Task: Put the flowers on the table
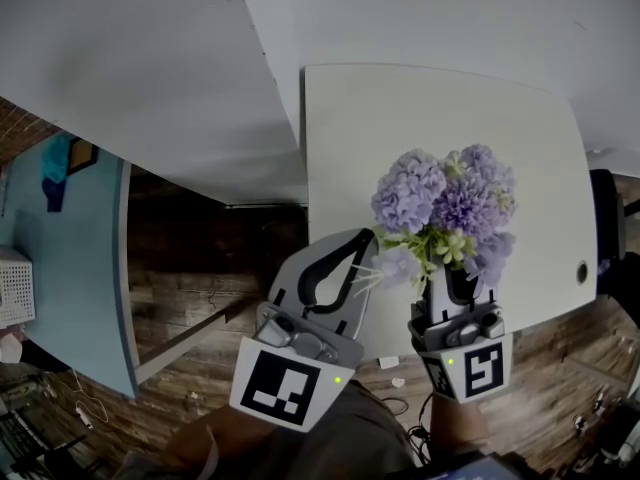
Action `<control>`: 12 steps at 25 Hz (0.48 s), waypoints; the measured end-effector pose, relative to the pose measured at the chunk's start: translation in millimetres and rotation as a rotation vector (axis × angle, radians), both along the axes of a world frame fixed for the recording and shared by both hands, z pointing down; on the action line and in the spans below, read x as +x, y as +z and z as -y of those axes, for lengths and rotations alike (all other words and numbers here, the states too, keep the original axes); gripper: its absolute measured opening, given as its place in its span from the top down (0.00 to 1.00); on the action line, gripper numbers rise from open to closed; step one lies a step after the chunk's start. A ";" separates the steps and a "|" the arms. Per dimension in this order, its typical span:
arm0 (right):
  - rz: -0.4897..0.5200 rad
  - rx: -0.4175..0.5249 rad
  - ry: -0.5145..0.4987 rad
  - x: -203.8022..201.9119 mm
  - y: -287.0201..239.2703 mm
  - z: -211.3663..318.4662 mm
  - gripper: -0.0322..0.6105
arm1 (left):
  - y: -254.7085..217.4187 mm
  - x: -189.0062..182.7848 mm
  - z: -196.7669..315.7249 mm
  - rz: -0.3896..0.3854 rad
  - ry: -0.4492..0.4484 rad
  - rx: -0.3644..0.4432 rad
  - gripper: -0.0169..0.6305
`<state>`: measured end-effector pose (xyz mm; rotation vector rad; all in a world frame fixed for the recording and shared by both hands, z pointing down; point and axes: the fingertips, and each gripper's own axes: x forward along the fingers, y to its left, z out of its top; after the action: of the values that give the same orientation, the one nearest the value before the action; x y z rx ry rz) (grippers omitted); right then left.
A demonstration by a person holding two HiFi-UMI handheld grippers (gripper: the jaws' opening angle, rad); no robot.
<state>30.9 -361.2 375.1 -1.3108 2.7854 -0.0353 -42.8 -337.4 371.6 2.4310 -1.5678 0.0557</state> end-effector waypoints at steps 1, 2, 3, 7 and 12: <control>0.002 0.010 -0.008 0.3 -3.7 -3.4 0.90 | -2.6 1.7 -2.1 0.000 0.001 0.002 0.96; 0.002 0.020 -0.016 0.2 -7.2 -5.9 0.90 | -5.0 3.2 -4.1 0.000 0.002 0.003 0.96; -0.001 0.030 -0.022 -0.7 -9.2 -7.2 0.90 | -6.3 3.8 -5.5 -0.001 0.002 0.004 0.96; -0.016 0.037 -0.022 -4.8 0.0 -4.4 0.90 | -2.9 3.1 -6.6 -0.003 0.004 0.003 0.96; -0.028 0.037 -0.030 -2.0 0.0 -11.6 0.85 | -1.1 4.0 -11.8 0.004 0.004 -0.004 0.96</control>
<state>28.8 -349.6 375.1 -1.2705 2.8144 0.0330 -38.8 -325.7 370.5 2.4329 -1.5627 0.0643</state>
